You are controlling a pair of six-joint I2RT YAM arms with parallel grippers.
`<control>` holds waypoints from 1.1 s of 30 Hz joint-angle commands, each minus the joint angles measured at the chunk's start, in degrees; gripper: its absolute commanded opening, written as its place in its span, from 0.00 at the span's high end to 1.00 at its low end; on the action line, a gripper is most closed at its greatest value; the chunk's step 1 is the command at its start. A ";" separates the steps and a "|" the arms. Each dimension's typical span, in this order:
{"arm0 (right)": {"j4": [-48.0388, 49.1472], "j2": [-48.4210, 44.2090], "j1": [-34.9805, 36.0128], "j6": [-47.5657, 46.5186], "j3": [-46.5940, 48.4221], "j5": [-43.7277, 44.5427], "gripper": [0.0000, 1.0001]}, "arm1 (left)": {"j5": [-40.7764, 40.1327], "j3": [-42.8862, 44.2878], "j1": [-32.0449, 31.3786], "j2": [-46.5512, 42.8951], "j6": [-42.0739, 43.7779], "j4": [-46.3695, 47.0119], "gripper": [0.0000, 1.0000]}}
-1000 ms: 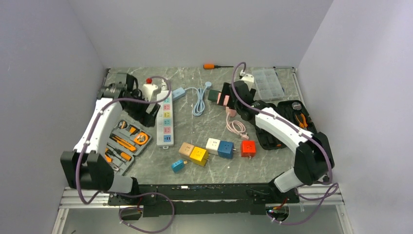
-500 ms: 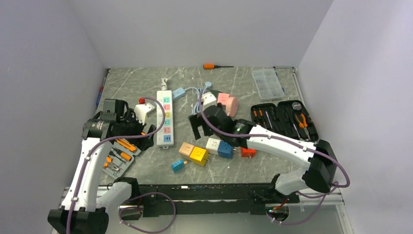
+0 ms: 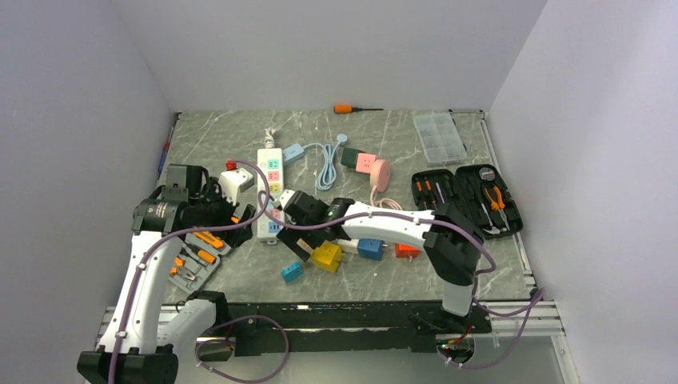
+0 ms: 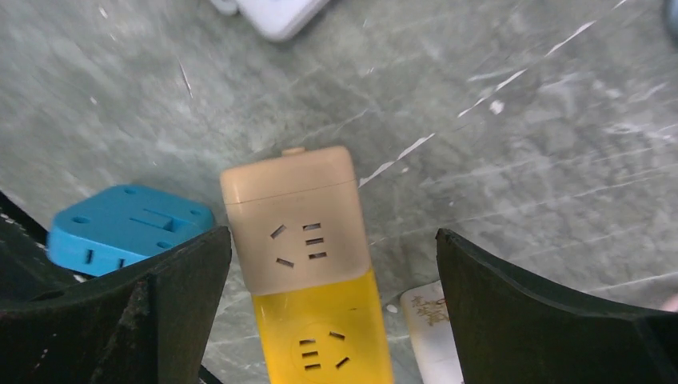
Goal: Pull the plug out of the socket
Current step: Remove the plug from the socket.
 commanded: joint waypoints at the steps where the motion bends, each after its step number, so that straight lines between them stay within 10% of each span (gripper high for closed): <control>1: -2.71 0.82 1.17 -1.77 2.02 0.60 0.00 | 1.46 2.63 0.30 0.15 -0.77 1.17 0.01; 27: 16.52 -6.39 1.61 -1.92 -19.59 -3.25 0.01 | 0.03 4.70 0.29 0.07 -1.74 1.39 0.01; 33: 19.29 -4.54 1.57 -1.45 -21.86 -2.01 0.19 | -4.17 4.95 0.27 -0.63 -2.78 2.42 0.01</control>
